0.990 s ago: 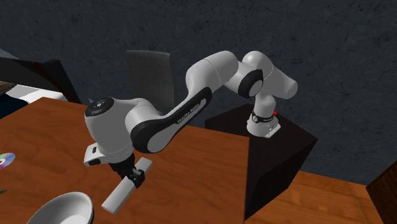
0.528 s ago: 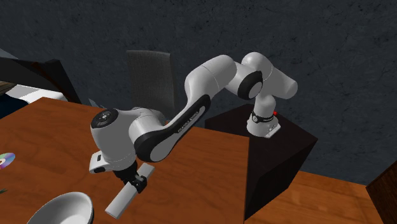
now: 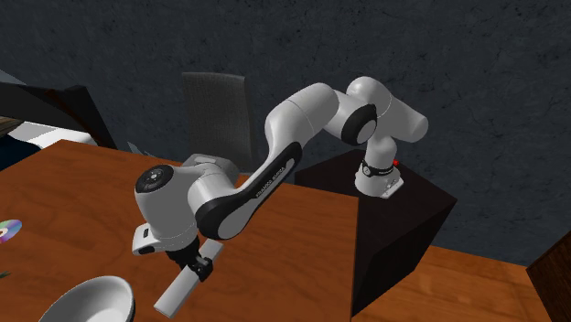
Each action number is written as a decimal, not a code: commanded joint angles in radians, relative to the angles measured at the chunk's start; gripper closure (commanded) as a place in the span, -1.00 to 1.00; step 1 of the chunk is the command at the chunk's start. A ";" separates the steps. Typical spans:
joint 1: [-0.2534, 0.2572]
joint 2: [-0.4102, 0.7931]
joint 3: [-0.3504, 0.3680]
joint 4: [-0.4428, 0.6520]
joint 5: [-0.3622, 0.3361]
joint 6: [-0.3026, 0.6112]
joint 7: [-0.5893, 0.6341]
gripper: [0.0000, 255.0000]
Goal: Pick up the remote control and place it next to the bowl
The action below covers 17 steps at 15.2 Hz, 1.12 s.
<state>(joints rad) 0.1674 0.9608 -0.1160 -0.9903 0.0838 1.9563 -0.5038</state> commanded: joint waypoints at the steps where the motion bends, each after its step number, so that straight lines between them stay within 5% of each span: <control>1: 0.000 0.000 0.000 0.000 0.000 0.000 0.000 1.00; 2: 0.000 0.000 0.000 0.000 0.000 0.000 0.000 1.00; 3: 0.000 0.000 0.000 0.000 0.000 0.001 0.000 -1.00; 17: 0.000 -0.041 -0.003 0.055 -0.004 -0.096 0.003 -1.00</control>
<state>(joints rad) 0.1669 0.9202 -0.1185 -0.9345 0.0803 1.8610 -0.5011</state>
